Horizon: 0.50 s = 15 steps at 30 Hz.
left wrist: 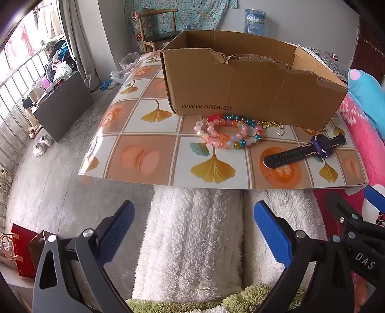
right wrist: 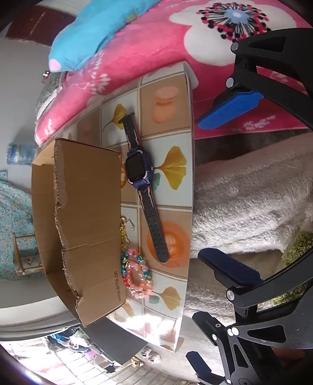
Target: Organize jewelry
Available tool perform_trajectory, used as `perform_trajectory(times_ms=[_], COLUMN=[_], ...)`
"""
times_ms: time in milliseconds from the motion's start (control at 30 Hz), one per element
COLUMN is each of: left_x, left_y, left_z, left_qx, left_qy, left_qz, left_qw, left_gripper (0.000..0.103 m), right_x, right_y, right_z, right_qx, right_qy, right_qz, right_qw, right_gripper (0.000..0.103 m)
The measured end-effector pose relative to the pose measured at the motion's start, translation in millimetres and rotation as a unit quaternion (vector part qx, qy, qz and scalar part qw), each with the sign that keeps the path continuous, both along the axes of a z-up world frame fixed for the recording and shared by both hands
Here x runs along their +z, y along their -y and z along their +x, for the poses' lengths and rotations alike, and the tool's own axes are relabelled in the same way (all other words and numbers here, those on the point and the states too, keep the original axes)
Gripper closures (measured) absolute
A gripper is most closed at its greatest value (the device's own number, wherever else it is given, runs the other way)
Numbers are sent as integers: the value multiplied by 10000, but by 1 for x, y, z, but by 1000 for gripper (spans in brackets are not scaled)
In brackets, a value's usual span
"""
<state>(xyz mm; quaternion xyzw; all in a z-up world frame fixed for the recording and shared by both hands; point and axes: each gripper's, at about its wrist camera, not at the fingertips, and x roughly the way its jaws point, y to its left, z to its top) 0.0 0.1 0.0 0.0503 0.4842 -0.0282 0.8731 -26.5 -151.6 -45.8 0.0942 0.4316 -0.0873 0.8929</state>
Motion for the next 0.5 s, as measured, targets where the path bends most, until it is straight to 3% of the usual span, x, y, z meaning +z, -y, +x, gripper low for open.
perform_trajectory(times_ms=[500], left_x=[1], left_y=[0], left_z=[-1], left_qx=[-2], left_qy=[-21], left_qz=[-33], left_qw=[10000], left_gripper=[6], right_x=[4], right_y=[-4], right_z=[3], right_qx=[-39], right_qy=[12], right_qz=[-53], right_qw=[10000], right_gripper=[8])
